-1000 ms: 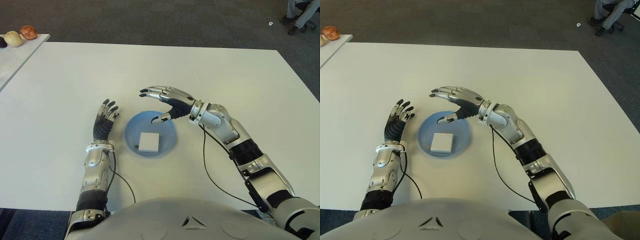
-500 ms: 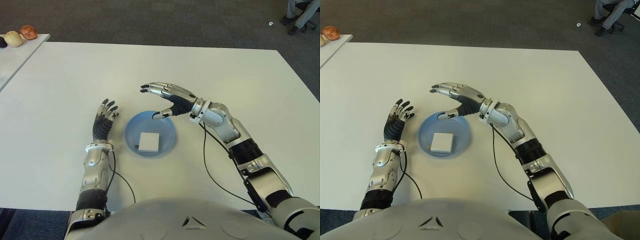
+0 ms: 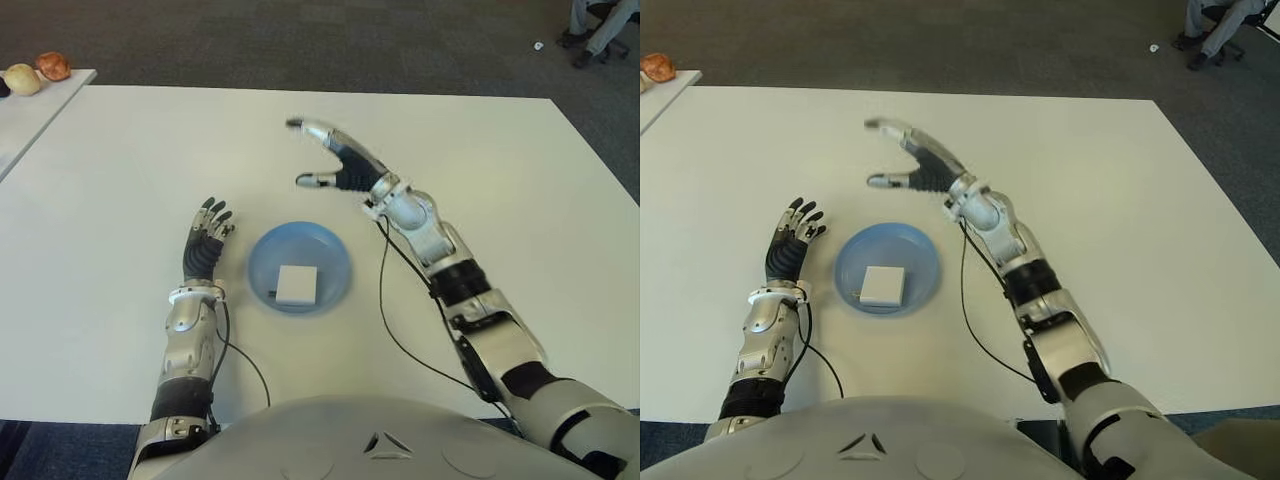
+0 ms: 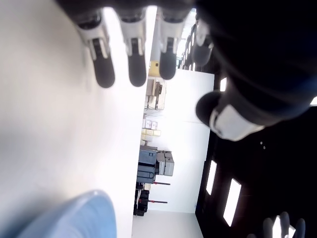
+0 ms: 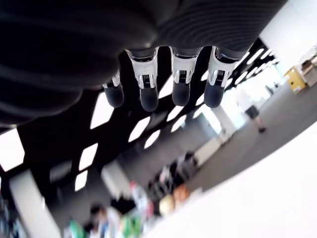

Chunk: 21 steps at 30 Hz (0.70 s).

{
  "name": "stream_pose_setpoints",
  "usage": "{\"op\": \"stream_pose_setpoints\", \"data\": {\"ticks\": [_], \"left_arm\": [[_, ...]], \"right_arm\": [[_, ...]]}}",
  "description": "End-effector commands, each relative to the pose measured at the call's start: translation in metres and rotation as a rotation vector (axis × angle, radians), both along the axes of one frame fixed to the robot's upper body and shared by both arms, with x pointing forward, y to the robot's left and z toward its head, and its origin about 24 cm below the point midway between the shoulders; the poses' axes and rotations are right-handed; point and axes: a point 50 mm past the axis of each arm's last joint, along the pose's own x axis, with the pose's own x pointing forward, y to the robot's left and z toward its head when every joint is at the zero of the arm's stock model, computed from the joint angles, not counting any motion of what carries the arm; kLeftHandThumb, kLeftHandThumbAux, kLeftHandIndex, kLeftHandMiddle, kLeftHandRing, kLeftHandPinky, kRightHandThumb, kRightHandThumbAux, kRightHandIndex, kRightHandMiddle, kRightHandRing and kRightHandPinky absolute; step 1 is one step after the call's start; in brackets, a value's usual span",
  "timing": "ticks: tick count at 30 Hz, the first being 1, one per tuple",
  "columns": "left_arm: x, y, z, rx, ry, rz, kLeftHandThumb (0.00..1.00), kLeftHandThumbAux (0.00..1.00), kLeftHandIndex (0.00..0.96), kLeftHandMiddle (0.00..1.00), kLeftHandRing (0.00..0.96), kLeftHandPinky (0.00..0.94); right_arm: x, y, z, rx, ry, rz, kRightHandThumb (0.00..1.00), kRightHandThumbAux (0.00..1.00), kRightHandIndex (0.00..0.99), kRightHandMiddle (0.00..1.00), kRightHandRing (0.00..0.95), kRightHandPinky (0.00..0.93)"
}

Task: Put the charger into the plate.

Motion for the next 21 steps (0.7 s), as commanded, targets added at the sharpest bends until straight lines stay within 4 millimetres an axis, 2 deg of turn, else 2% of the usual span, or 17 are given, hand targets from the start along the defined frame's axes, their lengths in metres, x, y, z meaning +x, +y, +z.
{"op": "stream_pose_setpoints", "data": {"ticks": [1,9,13,17,21], "left_arm": [[-0.007,-0.001,-0.012,-0.005,0.071,-0.012,0.023,0.604,0.048,0.132,0.155,0.205],[-0.008,-0.001,-0.012,-0.012,0.074,-0.013,0.007,0.601,0.053,0.133,0.153,0.19],[-0.008,-0.001,-0.012,-0.012,0.074,-0.014,0.004,0.598,0.053,0.129,0.147,0.183],[-0.009,0.0,-0.011,-0.007,0.068,-0.018,0.003,0.594,0.054,0.128,0.14,0.173],[-0.009,0.0,-0.01,-0.009,0.065,-0.02,0.004,0.595,0.054,0.124,0.134,0.17]], "right_arm": [[0.006,-0.001,-0.002,0.258,0.077,-0.137,0.174,0.345,0.0,0.0,0.0,0.0],[0.002,-0.015,-0.015,0.506,0.188,-0.227,0.136,0.543,0.0,0.0,0.0,0.0],[-0.003,-0.016,-0.032,0.58,0.256,-0.269,0.112,0.606,0.0,0.0,0.0,0.0],[-0.013,-0.014,-0.061,0.671,0.344,-0.304,0.09,0.66,0.002,0.007,0.0,0.0],[-0.013,-0.015,-0.068,0.711,0.372,-0.299,0.056,0.713,0.014,0.025,0.0,0.01]]}}
